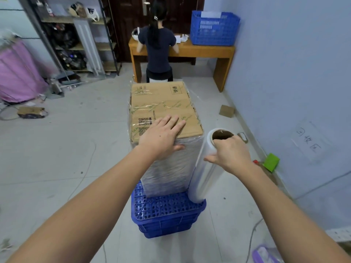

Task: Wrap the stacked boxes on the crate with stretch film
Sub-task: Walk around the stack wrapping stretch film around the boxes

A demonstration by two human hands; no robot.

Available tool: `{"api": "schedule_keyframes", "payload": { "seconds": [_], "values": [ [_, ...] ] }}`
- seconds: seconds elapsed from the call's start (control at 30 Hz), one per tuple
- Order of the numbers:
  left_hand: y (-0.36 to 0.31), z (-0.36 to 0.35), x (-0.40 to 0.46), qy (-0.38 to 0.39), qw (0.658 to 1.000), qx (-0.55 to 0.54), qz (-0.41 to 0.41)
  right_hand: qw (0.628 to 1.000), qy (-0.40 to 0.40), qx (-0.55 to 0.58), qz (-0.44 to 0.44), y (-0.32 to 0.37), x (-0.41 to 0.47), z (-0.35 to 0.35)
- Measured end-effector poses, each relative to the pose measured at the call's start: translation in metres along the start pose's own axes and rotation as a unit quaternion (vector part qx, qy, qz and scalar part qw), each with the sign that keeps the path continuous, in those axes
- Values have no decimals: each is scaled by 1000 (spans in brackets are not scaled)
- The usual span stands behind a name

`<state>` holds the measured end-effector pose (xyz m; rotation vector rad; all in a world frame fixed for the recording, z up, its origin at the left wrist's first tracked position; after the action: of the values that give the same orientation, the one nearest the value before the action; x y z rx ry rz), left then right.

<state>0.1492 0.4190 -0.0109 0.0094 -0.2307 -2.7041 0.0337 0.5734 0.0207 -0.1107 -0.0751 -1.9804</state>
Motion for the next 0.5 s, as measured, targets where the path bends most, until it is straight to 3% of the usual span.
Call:
{"api": "schedule_keyframes", "payload": {
  "seconds": [0.3, 0.5],
  "values": [
    [-1, 0, 0, -6, 1000, 7, -2, 984, 95, 79, 124, -4, -28, -14],
    [-1, -1, 2, -11, 1000, 10, 0, 976, 111, 49, 179, 4, -32, -27]
  ]
}}
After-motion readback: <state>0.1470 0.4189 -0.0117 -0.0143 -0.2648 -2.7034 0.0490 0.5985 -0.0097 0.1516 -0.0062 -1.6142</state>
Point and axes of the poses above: each hand's wrist, its own x-axis towards the middle knuckle, its own z-axis out of the back of the hand, y = z × x, the point moved 8 cm from there along x, towards the middle knuckle, and after that the axes turned 5 degrees about x, right-handed, at the moved point
